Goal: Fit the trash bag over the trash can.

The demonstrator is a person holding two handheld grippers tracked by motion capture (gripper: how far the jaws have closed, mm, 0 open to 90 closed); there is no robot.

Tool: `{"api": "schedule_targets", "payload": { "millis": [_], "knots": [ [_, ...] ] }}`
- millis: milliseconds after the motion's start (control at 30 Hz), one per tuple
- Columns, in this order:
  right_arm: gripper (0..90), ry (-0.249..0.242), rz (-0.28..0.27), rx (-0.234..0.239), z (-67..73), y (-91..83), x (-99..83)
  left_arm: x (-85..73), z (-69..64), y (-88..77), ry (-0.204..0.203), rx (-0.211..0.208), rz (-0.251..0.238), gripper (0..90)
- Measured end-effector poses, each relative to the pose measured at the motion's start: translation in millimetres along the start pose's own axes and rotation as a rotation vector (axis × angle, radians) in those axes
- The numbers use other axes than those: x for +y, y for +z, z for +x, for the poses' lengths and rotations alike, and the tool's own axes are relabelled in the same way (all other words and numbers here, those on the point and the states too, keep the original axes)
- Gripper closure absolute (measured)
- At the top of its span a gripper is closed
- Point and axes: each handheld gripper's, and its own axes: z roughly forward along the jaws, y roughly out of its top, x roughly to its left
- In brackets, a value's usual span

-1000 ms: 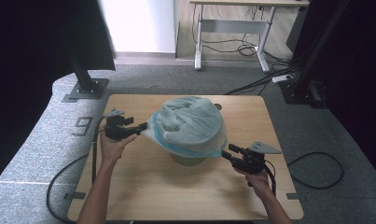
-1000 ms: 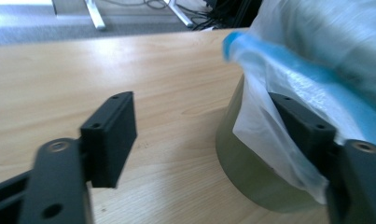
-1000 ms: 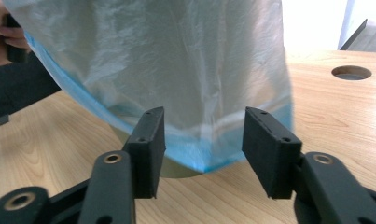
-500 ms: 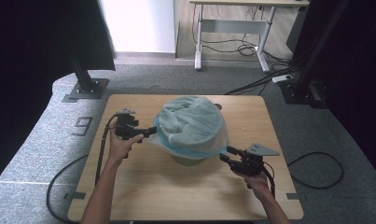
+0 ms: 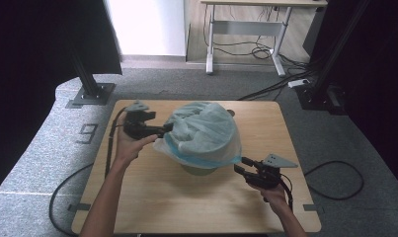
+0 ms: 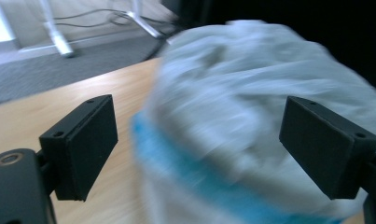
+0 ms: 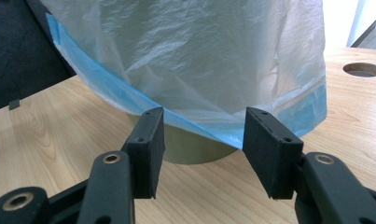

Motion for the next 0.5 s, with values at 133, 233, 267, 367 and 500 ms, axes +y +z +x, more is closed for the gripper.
{"api": "schedule_targets", "payload": {
  "millis": [133,233,267,367,500],
  "knots": [
    [47.8,0.004,-0.007,-0.001,2.4,-8.0,-2.7,30.5,-21.6,37.0,0.076,-0.049,0.095,13.7],
    [47.8,0.01,-0.007,-0.004,3.5,-14.4,-6.6,45.2,-29.9,64.5,0.093,-0.097,0.163,14.3],
    [47.8,0.009,-0.006,-0.006,3.4,-16.5,-8.0,48.6,-32.8,72.5,0.109,-0.094,0.188,14.5],
    [47.8,0.014,-0.007,-0.01,2.4,-21.9,-10.7,55.8,-38.7,92.6,0.127,-0.109,0.258,15.0],
    [47.8,0.02,-0.015,-0.019,-1.1,-26.8,-11.4,60.0,-43.5,111.8,0.138,-0.111,0.317,17.0]
  ]
}}
